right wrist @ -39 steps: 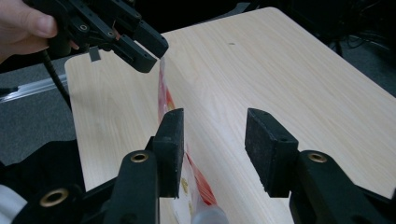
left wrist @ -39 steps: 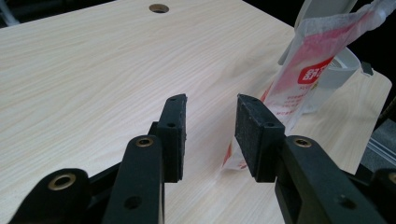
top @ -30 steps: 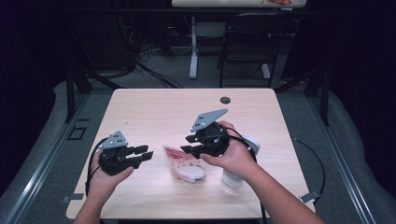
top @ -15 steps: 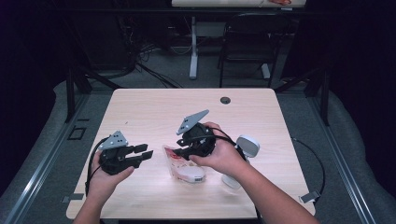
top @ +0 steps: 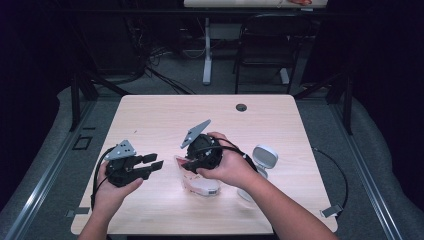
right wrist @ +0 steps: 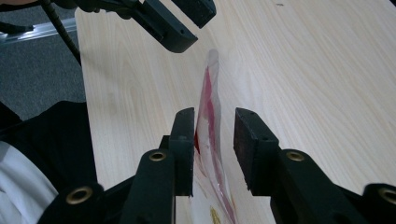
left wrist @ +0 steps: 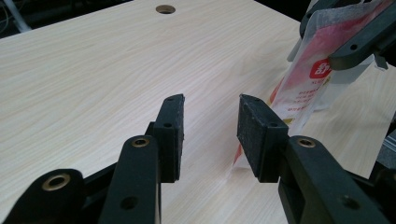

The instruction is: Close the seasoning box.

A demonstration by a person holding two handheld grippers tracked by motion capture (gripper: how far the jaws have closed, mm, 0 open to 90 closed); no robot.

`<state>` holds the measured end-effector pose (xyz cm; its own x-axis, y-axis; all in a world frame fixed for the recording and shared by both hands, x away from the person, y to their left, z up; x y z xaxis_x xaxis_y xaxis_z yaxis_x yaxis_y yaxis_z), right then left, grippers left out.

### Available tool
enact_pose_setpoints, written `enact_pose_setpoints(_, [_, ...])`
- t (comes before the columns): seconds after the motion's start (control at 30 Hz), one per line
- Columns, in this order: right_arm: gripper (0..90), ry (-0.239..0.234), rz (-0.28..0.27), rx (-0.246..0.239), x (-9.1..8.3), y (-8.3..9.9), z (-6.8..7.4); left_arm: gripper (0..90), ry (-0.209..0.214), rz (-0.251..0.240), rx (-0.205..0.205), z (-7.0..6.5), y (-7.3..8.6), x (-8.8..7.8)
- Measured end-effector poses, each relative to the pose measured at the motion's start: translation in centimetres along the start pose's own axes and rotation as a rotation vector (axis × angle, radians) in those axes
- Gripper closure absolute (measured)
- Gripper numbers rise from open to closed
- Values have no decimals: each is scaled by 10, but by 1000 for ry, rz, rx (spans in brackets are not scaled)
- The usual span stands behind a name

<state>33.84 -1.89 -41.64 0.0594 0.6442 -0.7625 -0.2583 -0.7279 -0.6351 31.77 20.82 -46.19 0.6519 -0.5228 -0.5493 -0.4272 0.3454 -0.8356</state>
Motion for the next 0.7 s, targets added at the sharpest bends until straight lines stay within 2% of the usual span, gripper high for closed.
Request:
enact_pose_setpoints(0.43, [760, -16, 99, -10, 16, -2, -1, 593, 0, -1, 0, 1, 0, 0])
enact_pose_setpoints(0.7, [866, -29, 111, -23, 16, -2, -2, 583, -1, -1, -1, 1, 0, 0])
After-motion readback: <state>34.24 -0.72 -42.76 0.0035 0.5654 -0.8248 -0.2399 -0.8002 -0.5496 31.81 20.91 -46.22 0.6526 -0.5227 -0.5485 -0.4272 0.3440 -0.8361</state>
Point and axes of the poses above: each handheld gripper's, and its own axes: x roughly forward along the jaws, y roughly out of its underside, z roughly to its left, the point moved 2 cm from there along x, roughly forward along the jaws, and after that the axes turned 11 degrees about -y, right-handed, at the moved point
